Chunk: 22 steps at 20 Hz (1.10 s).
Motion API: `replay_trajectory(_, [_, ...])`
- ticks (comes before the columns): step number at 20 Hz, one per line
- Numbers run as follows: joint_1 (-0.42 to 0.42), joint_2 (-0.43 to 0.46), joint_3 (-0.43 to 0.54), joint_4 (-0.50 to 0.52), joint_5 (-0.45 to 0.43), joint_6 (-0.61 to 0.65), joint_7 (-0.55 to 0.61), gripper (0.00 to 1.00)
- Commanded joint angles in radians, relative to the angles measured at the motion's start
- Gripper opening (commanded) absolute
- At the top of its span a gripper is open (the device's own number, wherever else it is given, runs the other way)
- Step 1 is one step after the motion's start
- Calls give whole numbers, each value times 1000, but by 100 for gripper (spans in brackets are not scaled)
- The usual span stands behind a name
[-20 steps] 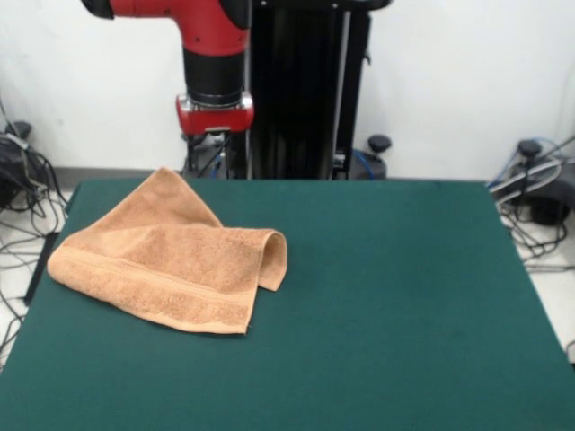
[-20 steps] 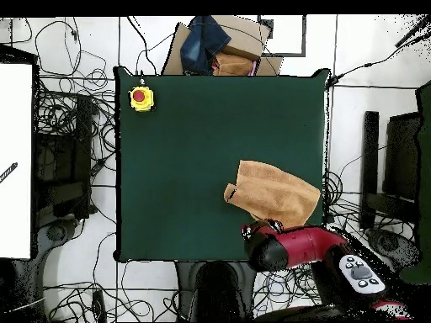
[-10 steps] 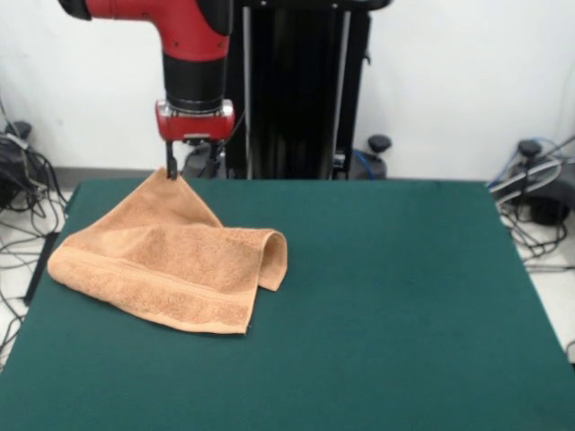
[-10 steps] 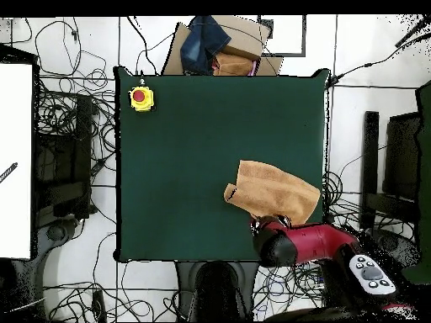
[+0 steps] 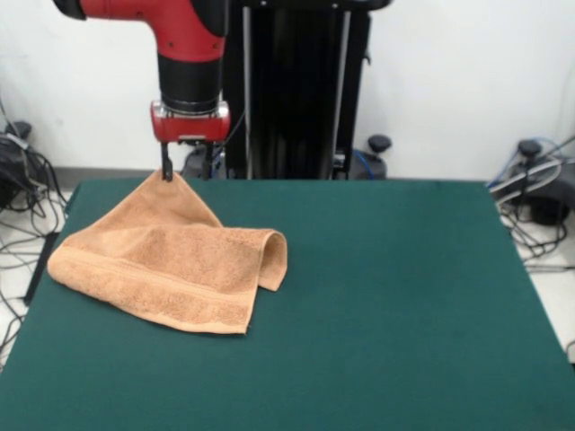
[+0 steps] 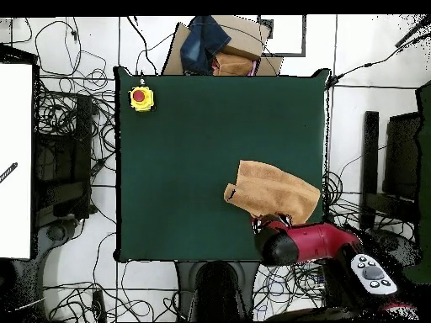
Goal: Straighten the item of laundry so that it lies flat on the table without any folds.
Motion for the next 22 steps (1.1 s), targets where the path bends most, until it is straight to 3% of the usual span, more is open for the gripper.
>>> replay_trajectory(1, [58,75,-20,-122,-74,6,26,100])
replay_trajectory(6, [86,127,-53,-168,-92,-34,55,100])
replay_trajectory(11, [45,149,-17,-178,-86,3,7,100])
replay_trajectory(22, [28,139,-37,-171,-98,54,-29,100])
